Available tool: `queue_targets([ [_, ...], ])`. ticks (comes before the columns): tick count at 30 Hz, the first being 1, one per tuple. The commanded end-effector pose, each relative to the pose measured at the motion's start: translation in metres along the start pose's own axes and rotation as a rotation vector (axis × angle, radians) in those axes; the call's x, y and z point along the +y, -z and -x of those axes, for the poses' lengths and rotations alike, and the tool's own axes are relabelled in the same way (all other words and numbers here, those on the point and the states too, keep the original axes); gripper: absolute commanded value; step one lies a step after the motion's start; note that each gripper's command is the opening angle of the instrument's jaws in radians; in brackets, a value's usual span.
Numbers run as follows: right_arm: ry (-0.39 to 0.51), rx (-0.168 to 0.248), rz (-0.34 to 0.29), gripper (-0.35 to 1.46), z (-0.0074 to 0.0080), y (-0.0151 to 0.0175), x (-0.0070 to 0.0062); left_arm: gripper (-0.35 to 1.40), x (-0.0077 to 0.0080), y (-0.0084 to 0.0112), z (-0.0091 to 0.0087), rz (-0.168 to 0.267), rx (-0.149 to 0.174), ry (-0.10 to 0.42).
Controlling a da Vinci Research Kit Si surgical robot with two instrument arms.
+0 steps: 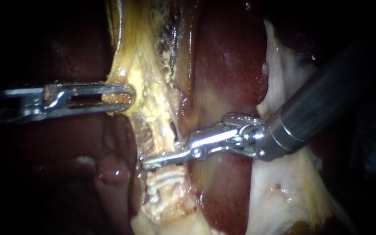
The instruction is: Going back third clip left tube
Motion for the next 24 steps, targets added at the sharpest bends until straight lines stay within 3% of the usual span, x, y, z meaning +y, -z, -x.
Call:
queue_targets([
  [1,0.000,-0.001,-0.001,-0.35,0.0000,0.0000,-0.0001,-0.35,0.0000,0.0000,0.0000,0.000,0.000,0.000],
  [6,0.000,0.003,0.005,-0.32,0.0000,-0.0001,-0.0002,-0.35,0.0000,0.0000,0.0000,0.000,0.000,0.000],
  [9,0.084,0.017,0.030,0.25,0.0000,-0.0002,-0.0002,-0.35,0.0000,0.0000,0.0000,0.000,0.000,0.000],
  [12,0.115,0.035,0.061,0.51,0.0001,-0.0004,-0.0007,-0.35,0.0000,0.0000,0.0000,0.000,0.000,0.000],
  [16,0.143,0.060,0.103,0.59,0.0002,-0.0008,-0.0016,-0.35,0.0000,0.0000,0.0000,0.000,0.000,0.000],
  [24,0.205,0.046,0.096,0.60,0.0007,-0.0002,-0.0021,-0.35,0.0000,0.0001,0.0000,0.000,0.000,0.000],
])
